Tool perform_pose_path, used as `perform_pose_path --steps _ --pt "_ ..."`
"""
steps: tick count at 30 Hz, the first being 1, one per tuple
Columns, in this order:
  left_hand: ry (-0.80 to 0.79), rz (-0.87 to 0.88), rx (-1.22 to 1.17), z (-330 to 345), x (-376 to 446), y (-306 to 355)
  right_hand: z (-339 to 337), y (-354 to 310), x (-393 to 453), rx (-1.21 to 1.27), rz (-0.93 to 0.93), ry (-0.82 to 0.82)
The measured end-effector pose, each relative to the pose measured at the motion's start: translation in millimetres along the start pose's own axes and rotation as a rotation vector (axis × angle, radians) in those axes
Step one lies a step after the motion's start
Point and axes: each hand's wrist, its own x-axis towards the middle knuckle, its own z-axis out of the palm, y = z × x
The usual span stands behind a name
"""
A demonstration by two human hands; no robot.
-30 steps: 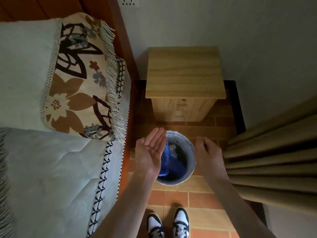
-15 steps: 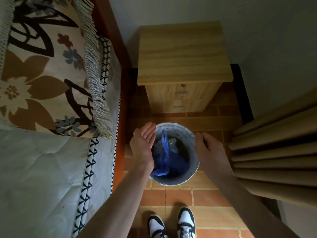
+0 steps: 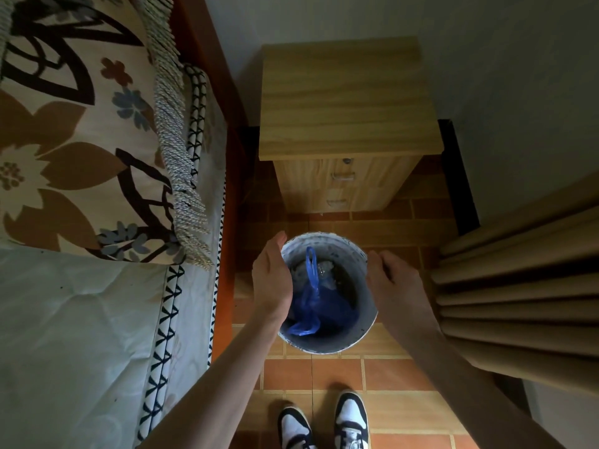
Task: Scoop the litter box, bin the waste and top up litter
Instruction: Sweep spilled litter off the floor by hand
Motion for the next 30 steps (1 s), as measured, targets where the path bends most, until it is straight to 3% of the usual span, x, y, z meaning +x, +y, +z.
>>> perform_pose_path --steps 7,14,18,25,30 --pt "-0.05 0.184 0.371 -2 -16 8 4 -5 7 -0.023 0.011 0.03" --pt "-0.188 0.586 0.892 -12 -6 -10 4 -14 7 0.0 -0.003 0.044" --pt "-0.184 0.698 1.103 -15 -4 -13 5 -19 10 -0.043 -0.03 0.047" --pt "-0.194 0.707 1.18 -17 -10 -15 6 -25 17 -0.309 -0.156 0.095" --pt "-0.181 0.699 1.168 -17 -13 -17 3 -13 31 -0.61 -0.183 0.004"
